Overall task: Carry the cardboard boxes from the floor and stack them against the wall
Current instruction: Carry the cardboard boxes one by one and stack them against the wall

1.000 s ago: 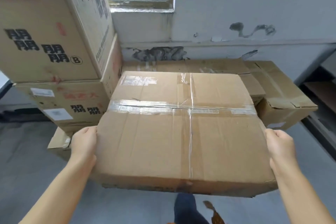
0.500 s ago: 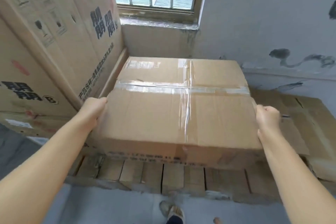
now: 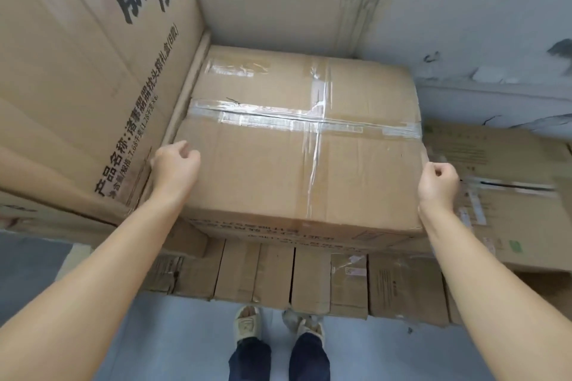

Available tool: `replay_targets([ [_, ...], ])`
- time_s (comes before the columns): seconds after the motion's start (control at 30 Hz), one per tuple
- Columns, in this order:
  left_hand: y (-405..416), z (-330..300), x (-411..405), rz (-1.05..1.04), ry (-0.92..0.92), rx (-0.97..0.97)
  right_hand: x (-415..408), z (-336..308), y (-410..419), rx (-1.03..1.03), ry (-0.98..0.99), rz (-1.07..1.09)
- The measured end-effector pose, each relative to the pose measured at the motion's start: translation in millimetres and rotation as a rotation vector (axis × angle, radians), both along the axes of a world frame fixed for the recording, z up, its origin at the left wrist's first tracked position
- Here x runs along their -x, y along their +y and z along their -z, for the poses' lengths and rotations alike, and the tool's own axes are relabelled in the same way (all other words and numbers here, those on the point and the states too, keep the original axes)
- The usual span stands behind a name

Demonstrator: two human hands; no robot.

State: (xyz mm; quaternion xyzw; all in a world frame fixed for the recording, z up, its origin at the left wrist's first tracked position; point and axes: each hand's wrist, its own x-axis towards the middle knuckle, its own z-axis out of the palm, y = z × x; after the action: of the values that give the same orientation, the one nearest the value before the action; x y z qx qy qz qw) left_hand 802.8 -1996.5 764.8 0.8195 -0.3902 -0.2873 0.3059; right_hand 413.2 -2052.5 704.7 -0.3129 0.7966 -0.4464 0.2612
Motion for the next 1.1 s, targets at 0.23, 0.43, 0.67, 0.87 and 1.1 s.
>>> replay_targets([
  [0.23,-7.8,24.4,32.3,0.268,-0.169,-0.111,2.4,4.1,-1.3,-0.083,0.102,-0.052],
  [0.43,15.2,36.6,12.0,0.51,-0.306,-0.074,7.0,-18.7,8.0,-0.233,0.115,-0.231],
  [0.67,25.4,43.3,10.6,0.598,-0.396,-0.052,-6.0,-59.7,87.6,-0.249,0.31,-0.563],
  [0.87,24.1,19.1,13.5,0.76,-0.36,-0.074,-36.5,-74.2,206.1,-0.116,0.265,-0.443],
  [1.1,70.7,-15.5,23.3,1.191,-0.192,0.346,-97.2,-60.9,347.5,-0.077,0.19,-0.123],
])
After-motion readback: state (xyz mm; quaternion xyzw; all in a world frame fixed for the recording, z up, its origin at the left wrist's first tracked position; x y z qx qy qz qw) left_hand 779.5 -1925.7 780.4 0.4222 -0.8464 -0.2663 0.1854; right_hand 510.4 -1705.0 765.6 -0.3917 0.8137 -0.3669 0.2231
